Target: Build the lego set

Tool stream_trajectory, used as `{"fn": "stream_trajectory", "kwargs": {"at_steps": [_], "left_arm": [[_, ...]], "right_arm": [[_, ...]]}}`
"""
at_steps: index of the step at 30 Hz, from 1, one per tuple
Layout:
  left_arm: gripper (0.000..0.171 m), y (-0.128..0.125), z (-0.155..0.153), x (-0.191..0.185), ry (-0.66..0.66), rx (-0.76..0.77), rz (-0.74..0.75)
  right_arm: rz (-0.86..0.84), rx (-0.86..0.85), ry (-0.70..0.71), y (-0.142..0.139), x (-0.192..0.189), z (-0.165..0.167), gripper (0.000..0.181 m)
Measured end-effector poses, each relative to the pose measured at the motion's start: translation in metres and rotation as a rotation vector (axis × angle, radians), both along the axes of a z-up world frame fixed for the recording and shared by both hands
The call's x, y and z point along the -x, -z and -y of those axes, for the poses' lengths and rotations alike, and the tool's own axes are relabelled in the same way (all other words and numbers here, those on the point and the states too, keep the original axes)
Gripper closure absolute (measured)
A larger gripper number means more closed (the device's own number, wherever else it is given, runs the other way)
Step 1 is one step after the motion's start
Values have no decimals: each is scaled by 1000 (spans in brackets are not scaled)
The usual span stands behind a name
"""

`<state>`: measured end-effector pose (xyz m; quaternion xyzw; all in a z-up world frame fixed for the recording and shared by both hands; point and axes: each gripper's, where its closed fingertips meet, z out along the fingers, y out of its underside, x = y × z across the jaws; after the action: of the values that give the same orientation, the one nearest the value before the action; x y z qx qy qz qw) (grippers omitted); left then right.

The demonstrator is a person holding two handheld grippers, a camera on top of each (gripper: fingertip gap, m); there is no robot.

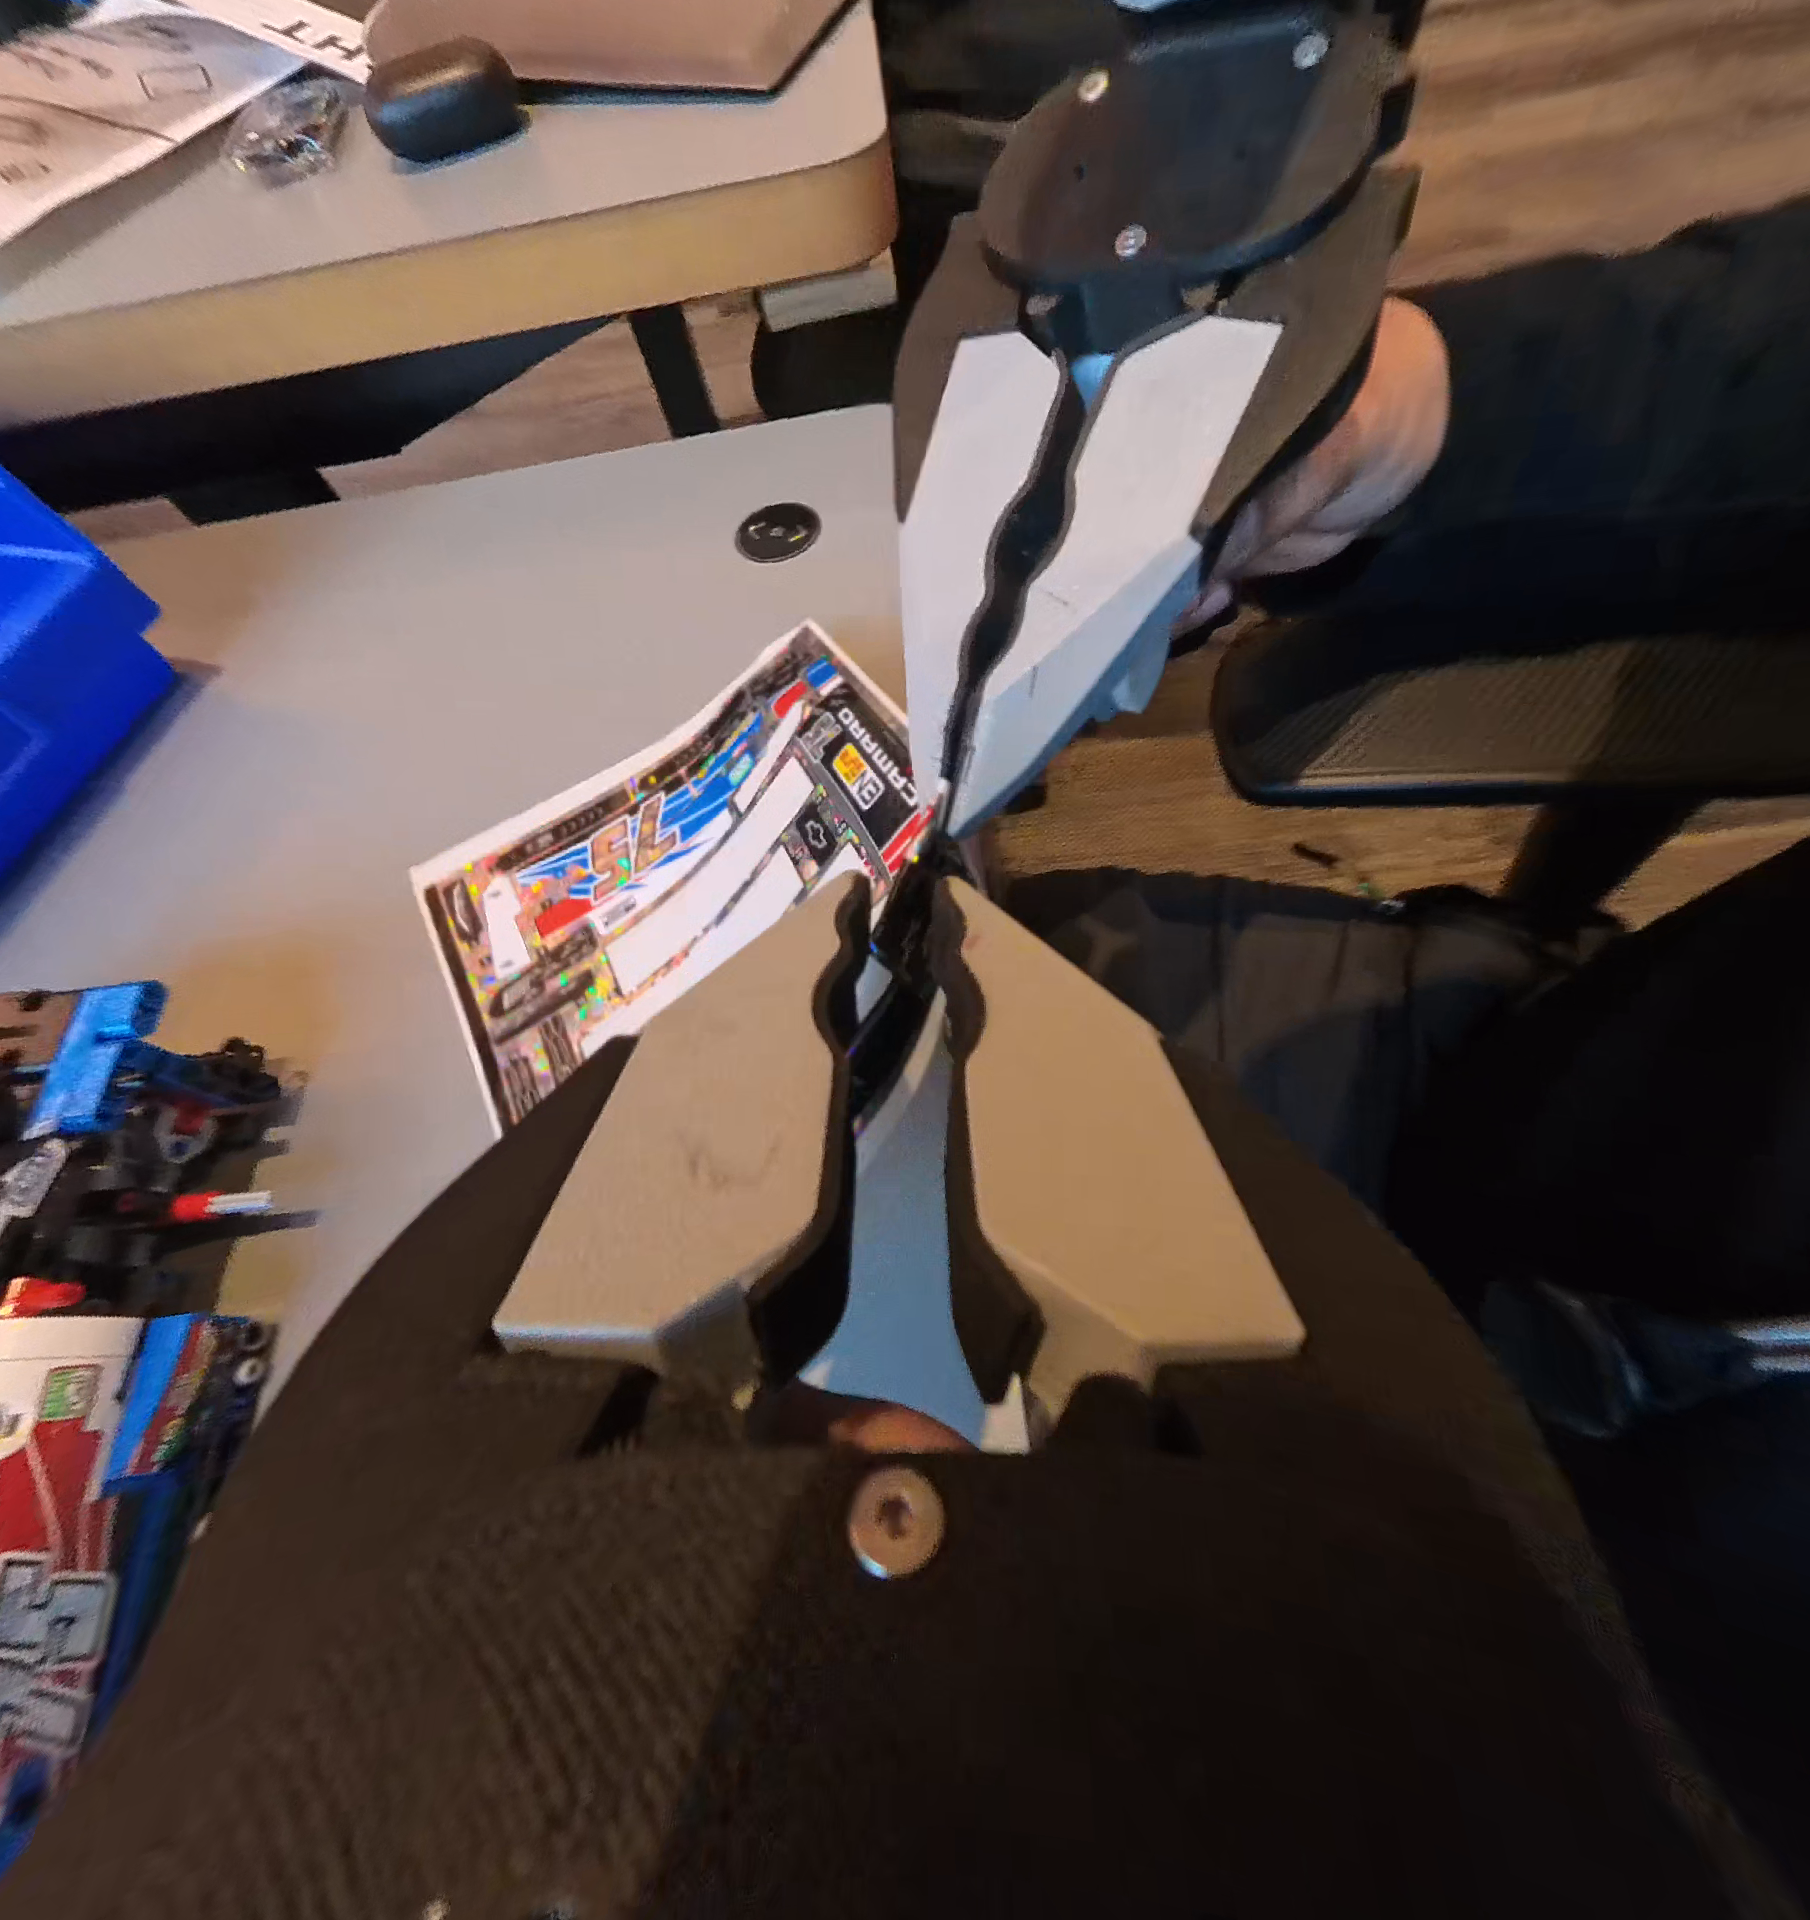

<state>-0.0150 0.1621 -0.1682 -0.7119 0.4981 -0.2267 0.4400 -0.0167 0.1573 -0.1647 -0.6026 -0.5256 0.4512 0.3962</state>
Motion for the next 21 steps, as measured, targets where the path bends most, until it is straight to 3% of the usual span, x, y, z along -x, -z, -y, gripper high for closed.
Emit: {"fn": "stream_trajectory", "kwargs": {"at_steps": [9,13,21], "left_arm": [[171,1,6,-7,56,129,64],[171,3,3,-8,34,125,61],[171,4,1,-11,5,142,84]], "right_arm": [[-17,35,-18,1,0,0,181],[-52,173,-20,2,0,-2,169],[-100,262,-36,3,0,-3,179]]}}
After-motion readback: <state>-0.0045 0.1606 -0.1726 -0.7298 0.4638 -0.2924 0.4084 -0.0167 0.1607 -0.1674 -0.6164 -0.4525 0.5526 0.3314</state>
